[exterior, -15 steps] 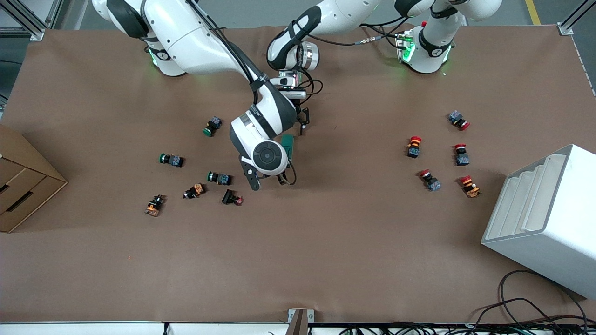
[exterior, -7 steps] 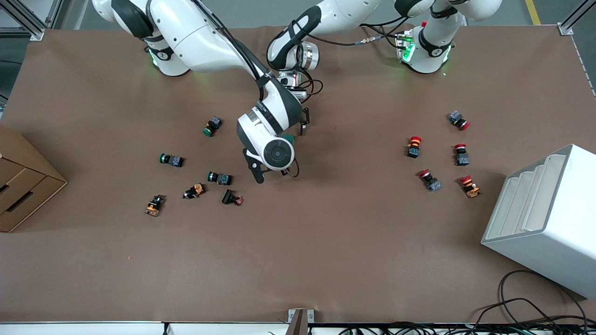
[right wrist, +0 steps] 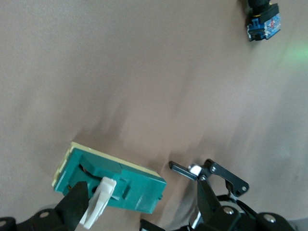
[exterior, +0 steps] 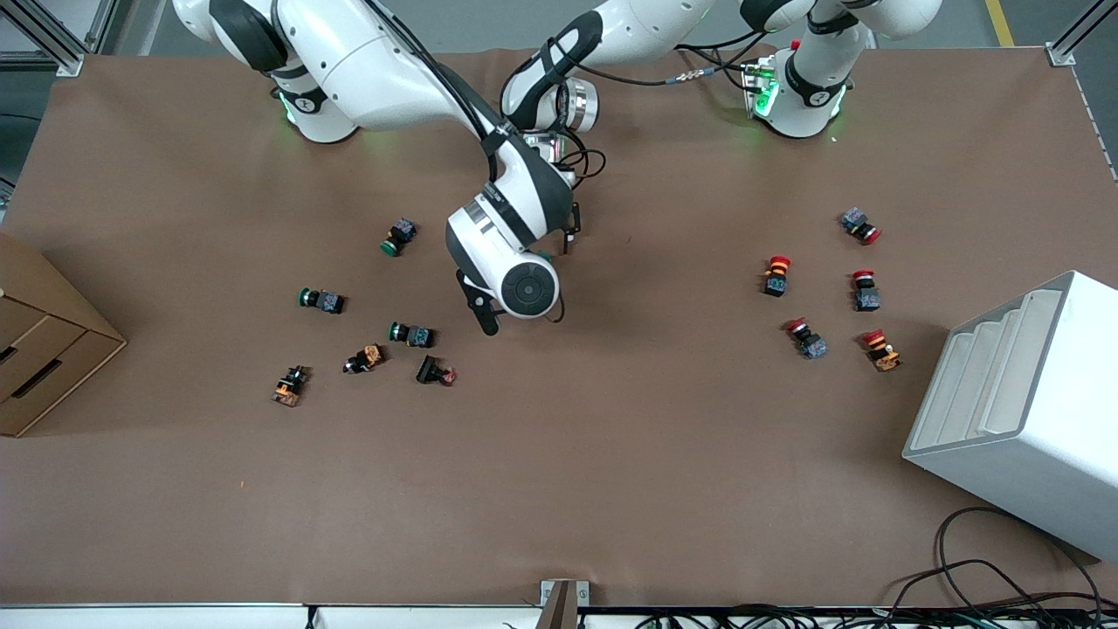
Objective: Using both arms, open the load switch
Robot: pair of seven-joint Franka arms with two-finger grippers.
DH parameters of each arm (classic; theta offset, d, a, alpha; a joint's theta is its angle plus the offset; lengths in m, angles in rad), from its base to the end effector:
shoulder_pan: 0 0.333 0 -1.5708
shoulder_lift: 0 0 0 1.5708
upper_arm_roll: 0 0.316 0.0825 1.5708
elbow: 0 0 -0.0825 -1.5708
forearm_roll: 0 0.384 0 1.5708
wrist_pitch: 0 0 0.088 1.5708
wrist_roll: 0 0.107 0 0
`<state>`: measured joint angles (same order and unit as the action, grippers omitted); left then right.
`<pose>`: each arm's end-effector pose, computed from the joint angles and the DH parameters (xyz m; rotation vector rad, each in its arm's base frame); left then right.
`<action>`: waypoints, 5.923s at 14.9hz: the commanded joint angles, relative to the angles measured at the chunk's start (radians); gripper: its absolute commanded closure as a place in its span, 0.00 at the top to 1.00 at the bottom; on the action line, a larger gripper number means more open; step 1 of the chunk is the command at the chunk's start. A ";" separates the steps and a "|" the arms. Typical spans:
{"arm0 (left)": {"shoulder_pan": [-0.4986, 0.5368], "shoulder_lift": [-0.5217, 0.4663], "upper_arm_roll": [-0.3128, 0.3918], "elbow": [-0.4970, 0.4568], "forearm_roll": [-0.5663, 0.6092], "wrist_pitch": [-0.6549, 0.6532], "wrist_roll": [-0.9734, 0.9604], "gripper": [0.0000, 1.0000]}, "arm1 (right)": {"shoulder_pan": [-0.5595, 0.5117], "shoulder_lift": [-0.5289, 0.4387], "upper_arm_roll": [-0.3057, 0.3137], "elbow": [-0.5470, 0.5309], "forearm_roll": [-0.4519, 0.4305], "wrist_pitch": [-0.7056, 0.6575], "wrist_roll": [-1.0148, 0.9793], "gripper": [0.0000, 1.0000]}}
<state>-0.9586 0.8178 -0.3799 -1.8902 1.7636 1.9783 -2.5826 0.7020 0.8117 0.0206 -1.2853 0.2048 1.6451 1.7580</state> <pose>0.1962 -0.5621 0.0825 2.6899 -0.0315 1.5370 0.5084 0.4714 0.2366 2.3388 -1.4352 -0.4874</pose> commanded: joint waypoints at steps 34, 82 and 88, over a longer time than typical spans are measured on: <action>-0.023 0.015 0.004 -0.015 0.019 -0.050 -0.024 0.99 | 0.047 -0.005 0.044 -0.082 0.007 -0.031 0.008 1.00; 0.923 -0.638 -0.002 0.583 -1.592 -0.505 2.094 1.00 | -0.771 -0.465 0.036 0.067 -0.183 -0.295 -1.812 1.00; 1.028 -0.644 -0.001 0.585 -1.587 -0.565 2.411 1.00 | -0.737 -0.620 0.033 -0.090 -0.197 -0.231 -1.812 1.00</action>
<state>0.0675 0.1914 -0.3750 -1.2912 0.1870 1.4386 -0.2137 -0.0493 0.3078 0.0546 -1.2310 0.0027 1.3612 -0.0451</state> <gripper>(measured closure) 0.000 0.000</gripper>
